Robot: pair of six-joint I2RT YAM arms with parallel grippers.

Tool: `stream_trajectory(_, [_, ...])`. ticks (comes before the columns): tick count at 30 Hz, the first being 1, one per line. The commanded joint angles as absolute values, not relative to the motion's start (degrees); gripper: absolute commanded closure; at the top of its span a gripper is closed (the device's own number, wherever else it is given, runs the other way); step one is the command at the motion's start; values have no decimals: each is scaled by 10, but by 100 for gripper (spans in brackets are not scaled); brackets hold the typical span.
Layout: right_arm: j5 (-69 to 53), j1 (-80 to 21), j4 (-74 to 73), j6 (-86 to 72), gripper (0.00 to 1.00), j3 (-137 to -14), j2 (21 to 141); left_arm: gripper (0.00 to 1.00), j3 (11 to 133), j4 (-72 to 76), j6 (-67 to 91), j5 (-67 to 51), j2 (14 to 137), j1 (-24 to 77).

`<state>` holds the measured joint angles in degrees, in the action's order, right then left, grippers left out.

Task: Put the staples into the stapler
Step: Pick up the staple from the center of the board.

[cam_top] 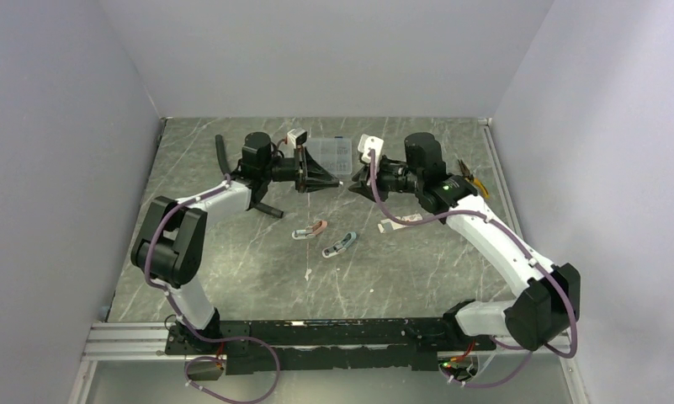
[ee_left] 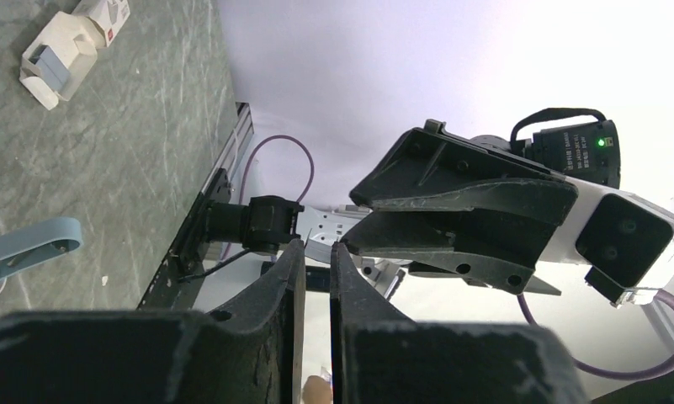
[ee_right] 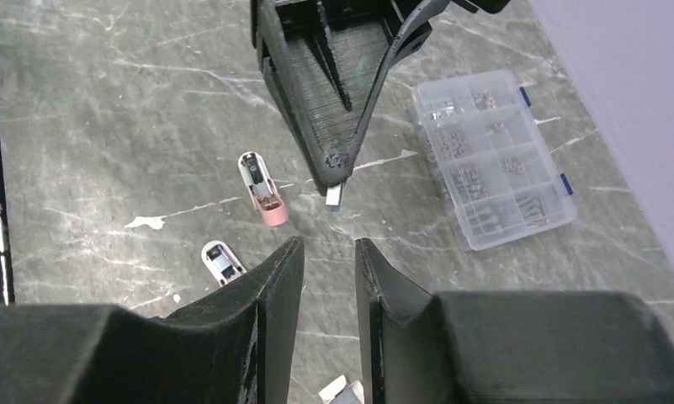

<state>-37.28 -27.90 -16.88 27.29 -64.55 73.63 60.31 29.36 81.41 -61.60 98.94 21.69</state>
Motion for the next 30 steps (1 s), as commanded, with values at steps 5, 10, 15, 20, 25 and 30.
stream_trajectory(5, [-375, -282, -112, 228, 67, -655, 752, 97, 603, 365, 895, -619, 997, 233])
stream_trajectory(10, [-385, -282, -108, 223, 66, -657, 753, 97, 601, 369, 908, -619, 1000, 236])
stream_trajectory(15, [-390, -281, -108, 225, 67, -657, 754, 97, 603, 379, 918, -620, 1005, 238])
stream_trajectory(20, [-391, -281, -107, 230, 73, -656, 755, 97, 602, 378, 918, -619, 1006, 239])
stream_trajectory(25, [-397, -282, -110, 235, 77, -656, 757, 97, 603, 387, 927, -617, 1011, 239])
stream_trajectory(30, [-393, -282, -109, 239, 76, -652, 758, 97, 603, 396, 934, -617, 1012, 239])
